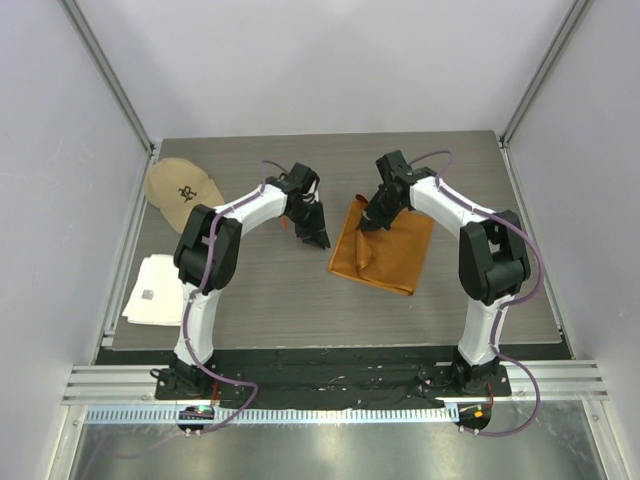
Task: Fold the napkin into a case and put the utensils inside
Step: Fold the rectangle-folded napkin at the center of the board.
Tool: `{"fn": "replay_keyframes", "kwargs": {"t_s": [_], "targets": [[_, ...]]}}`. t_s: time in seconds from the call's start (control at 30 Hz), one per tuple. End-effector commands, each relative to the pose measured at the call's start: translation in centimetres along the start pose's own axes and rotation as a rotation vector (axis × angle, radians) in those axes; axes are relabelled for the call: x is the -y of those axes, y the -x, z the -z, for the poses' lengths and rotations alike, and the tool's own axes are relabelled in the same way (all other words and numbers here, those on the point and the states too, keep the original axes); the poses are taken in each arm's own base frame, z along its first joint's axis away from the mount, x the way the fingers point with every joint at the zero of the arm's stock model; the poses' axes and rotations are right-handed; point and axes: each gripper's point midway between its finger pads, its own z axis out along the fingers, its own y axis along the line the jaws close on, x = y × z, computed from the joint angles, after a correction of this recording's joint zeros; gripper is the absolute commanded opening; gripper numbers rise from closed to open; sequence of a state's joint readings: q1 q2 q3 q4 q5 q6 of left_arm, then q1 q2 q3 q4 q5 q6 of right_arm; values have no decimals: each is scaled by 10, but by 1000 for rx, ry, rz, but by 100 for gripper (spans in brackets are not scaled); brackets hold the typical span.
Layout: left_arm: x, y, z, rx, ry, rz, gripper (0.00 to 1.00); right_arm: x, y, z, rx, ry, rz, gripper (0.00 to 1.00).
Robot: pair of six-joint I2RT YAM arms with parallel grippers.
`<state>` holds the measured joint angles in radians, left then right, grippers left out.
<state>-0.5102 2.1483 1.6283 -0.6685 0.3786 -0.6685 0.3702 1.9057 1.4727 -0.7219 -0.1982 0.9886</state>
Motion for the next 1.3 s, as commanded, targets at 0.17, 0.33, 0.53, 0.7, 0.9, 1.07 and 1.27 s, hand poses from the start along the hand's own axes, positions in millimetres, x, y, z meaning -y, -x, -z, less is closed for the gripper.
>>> {"fn": "replay_keyframes", "kwargs": {"t_s": [0.17, 0.33, 0.53, 0.7, 0.9, 1.07, 1.27], "targets": [[2, 0, 1, 14, -25, -23, 22, -16, -9, -9, -27, 43, -36, 1], [-1, -3, 0, 5, -18, -20, 21, -15, -11, -17, -46, 40, -31, 1], [-1, -4, 0, 3, -17, -18, 21, -16, -10, -31, -65, 47, -20, 1], [-2, -5, 2, 4, -14, -19, 21, -15, -10, -44, -86, 33, -11, 1], [-1, -3, 3, 9, -14, -22, 21, -15, -10, -48, -94, 38, 11, 1], [-1, -3, 2, 7, -12, -19, 21, -16, -13, -49, -104, 35, 36, 1], [-1, -3, 1, 6, -16, -18, 21, -25, -20, -54, -147, 71, 57, 14]]}}
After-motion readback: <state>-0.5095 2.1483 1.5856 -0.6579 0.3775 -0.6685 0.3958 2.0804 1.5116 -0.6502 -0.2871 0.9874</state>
